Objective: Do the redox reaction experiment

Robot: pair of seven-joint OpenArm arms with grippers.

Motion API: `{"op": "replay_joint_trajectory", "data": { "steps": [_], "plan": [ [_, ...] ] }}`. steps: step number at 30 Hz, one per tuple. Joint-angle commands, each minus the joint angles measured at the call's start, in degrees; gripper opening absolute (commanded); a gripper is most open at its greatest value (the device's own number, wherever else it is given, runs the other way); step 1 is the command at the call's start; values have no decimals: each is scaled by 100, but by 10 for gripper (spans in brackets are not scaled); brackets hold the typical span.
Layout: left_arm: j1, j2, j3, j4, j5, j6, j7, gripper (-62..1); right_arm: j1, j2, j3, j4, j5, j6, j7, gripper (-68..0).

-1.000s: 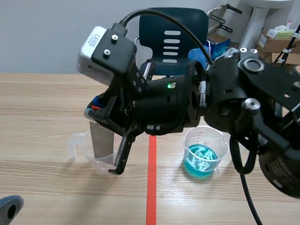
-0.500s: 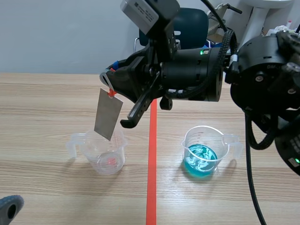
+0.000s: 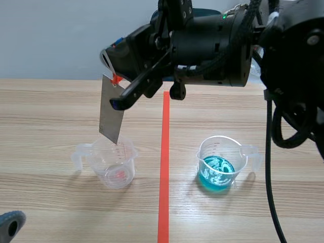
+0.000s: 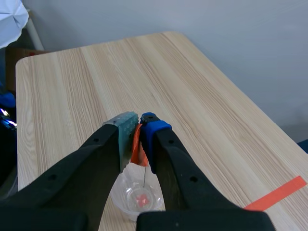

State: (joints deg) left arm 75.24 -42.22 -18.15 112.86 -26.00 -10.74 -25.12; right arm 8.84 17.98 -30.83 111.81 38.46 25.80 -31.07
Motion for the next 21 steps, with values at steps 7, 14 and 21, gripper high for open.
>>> {"op": "replay_joint_trajectory", "data": {
  "steps": [7, 14, 21],
  "plan": [
    [20, 59, 13, 70, -39, -37, -79, 14, 68, 79, 11, 372, 232, -275, -402, -665],
    [20, 59, 13, 70, -39, -37, -79, 14, 35, 177, 11, 590, 229, -378, -599, -665],
    [20, 59, 13, 70, -39, -37, -79, 14, 35, 273, 11, 654, 225, -376, -603, -665]
  ]
}}
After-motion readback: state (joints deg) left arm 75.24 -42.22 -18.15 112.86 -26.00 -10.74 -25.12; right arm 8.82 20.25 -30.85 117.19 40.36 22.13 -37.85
